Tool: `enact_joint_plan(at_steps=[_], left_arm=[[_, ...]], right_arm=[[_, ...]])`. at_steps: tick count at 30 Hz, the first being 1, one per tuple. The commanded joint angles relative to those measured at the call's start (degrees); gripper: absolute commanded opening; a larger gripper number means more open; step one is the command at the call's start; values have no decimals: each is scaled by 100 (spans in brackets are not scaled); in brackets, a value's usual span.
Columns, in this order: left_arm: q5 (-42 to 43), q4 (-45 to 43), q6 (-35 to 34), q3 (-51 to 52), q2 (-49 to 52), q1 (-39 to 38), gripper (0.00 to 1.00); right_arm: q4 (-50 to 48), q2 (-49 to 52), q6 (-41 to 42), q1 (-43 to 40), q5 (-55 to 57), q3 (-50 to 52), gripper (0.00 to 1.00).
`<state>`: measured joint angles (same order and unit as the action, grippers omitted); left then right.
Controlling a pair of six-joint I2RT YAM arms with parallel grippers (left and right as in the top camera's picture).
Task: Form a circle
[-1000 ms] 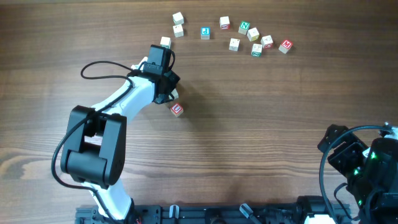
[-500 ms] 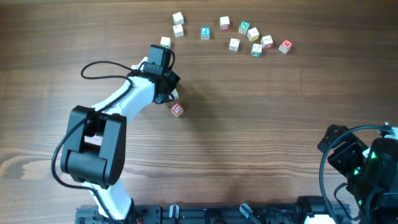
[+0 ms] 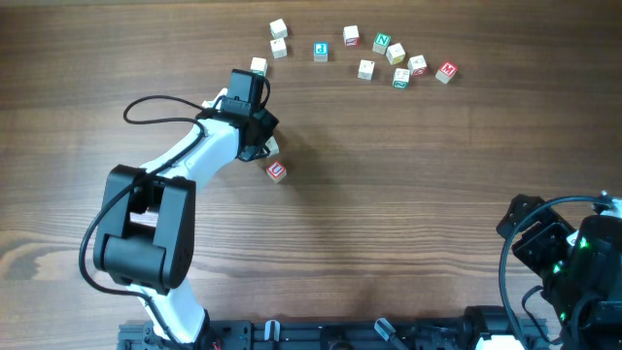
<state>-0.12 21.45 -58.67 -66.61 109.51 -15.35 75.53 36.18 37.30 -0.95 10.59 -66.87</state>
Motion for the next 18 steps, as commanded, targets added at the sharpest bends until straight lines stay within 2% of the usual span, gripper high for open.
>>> enact_joint_plan(at_steps=[1, 18], left_arm=[[9, 7, 13, 26, -2, 28, 4], [55, 70, -13, 28, -2, 9, 4]], right_arm=[[-20, -31, 39, 11, 35, -4, 100], [-20, -31, 42, 11, 33, -4, 100]])
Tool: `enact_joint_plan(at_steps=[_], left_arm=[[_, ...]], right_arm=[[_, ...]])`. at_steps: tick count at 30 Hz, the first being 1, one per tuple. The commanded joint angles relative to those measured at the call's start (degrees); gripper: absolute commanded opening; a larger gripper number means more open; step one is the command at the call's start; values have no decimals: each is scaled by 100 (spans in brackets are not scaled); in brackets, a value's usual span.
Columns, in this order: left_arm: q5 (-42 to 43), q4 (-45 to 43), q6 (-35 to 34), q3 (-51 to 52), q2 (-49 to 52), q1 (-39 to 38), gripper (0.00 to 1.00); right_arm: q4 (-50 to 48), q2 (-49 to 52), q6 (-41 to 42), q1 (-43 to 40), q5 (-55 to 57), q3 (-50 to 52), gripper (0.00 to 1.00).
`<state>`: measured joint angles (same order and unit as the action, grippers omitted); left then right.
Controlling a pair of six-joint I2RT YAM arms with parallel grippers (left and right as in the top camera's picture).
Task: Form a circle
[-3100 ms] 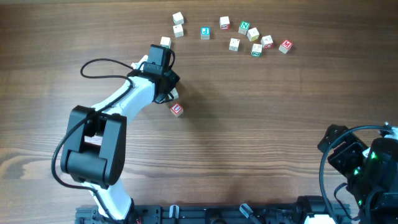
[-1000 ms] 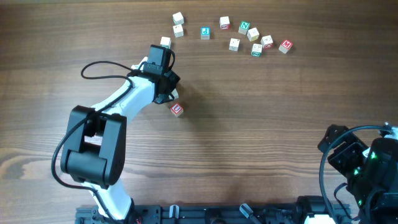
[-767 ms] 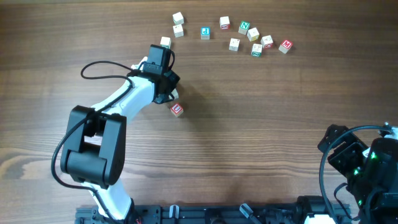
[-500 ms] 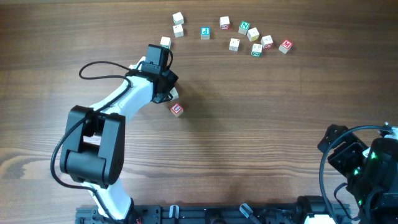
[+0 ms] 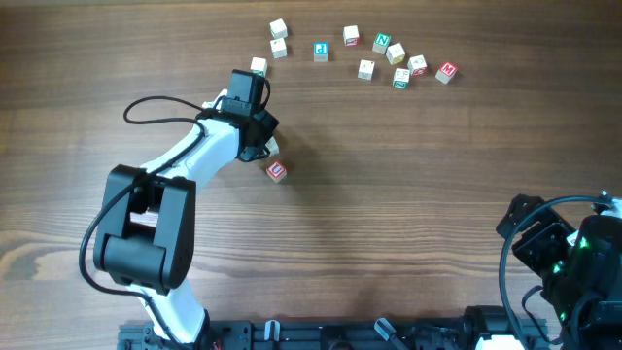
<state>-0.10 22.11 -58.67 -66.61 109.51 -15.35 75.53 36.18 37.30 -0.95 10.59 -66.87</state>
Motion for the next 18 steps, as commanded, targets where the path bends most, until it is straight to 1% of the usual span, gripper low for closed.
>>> enact_joint_plan(at_steps=[1, 18], left_arm=[[52, 4, -13, 26, -2, 9, 4], [94, 46, -35, 28, -2, 9, 4]], right_arm=[[-22, -31, 39, 11, 33, -4, 100], [-22, -31, 42, 13, 33, -4, 100]])
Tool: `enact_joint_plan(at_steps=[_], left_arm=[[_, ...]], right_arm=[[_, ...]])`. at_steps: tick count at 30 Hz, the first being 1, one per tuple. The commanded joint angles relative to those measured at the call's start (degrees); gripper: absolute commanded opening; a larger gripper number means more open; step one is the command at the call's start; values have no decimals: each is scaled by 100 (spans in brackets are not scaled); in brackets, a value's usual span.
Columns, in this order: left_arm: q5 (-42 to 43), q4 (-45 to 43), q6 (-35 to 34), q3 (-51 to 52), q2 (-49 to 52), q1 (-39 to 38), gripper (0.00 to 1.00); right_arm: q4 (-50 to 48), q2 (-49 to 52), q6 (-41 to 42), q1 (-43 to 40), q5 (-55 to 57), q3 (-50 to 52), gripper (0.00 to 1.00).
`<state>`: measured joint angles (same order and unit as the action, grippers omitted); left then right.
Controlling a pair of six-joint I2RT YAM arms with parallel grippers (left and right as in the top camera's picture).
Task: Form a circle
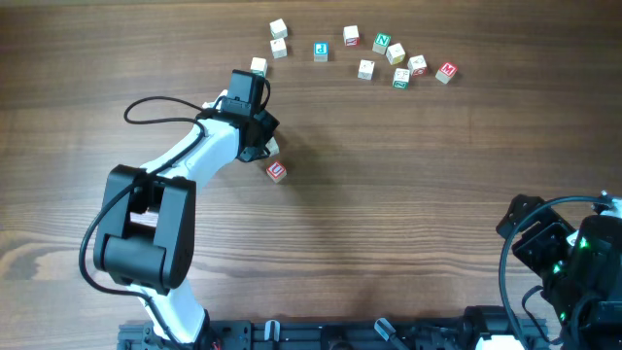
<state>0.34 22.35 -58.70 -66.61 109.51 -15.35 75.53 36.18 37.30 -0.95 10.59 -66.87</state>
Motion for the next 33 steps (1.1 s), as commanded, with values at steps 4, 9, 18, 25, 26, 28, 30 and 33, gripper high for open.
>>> enact_joint_plan(at_steps=[4, 9, 18, 25, 26, 28, 30, 33], left_arm=[[50, 22, -35, 26, -2, 9, 4], [50, 26, -52, 26, -2, 9, 4], [70, 26, -52, 28, -2, 9, 4], [114, 28, -52, 28, -2, 9, 4], [114, 31, -55, 28, -2, 9, 4], [114, 28, -55, 28, -2, 9, 4], [114, 28, -55, 26, -2, 9, 4], [111, 26, -52, 26, -2, 9, 4]], right_arm=[[-22, -31, 42, 11, 33, -4, 100], [-20, -31, 39, 11, 33, -4, 100], [-22, -31, 42, 11, 33, -4, 100], [-20, -31, 39, 11, 35, -4, 100], [-22, -31, 39, 11, 35, -4, 100], [-20, -31, 39, 11, 33, -4, 100], [-20, -31, 42, 11, 33, -4, 100], [-22, -31, 37, 11, 33, -4, 100]])
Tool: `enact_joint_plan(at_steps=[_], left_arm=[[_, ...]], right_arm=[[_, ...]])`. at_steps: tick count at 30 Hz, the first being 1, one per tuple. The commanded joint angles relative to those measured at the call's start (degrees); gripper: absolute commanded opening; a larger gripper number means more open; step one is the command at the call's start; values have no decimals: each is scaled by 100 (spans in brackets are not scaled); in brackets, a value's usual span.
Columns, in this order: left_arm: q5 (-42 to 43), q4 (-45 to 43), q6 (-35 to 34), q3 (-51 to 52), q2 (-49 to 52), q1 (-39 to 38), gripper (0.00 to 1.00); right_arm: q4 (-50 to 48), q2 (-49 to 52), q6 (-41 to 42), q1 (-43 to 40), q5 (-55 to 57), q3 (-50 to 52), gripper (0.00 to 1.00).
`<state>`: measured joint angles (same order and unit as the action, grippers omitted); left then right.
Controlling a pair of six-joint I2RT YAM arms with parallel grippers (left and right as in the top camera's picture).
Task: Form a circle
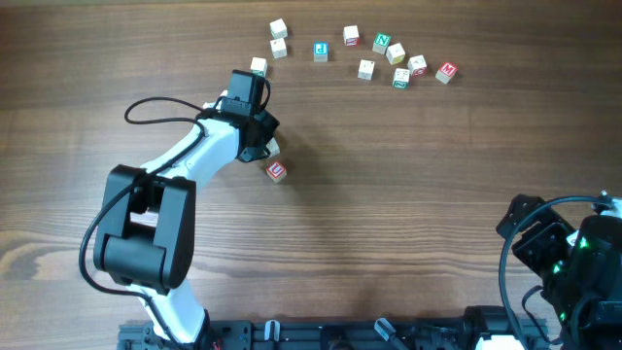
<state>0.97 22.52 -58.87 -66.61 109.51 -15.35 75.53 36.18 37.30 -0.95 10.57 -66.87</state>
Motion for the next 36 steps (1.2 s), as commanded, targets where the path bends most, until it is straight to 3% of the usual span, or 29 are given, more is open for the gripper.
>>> enact_joint_plan(at_steps=[1, 9, 16, 19, 26, 29, 36], left_arm=[[46, 4, -35, 28, -2, 11, 4], [-245, -284, 20, 26, -2, 26, 4], [-291, -415, 1154, -444, -66, 20, 4], [-302, -157, 1519, -715, -302, 17, 4], [-581, 654, 1648, -734, -1222, -498, 4], [-1113, 1309, 1631, -734, -1576, -1058, 4], [-1132, 2197, 1193, -728, -1582, -1952, 4]], right_arm=[[-22, -31, 39, 11, 35, -4, 100], [-20, -31, 39, 11, 35, -4, 100], [-22, -31, 39, 13, 37, -4, 100], [-22, -31, 39, 11, 37, -4, 100], [-22, -31, 39, 13, 37, -4, 100], [-22, -31, 42, 11, 37, -4, 100], [-4, -31, 42, 11, 35, -4, 100]])
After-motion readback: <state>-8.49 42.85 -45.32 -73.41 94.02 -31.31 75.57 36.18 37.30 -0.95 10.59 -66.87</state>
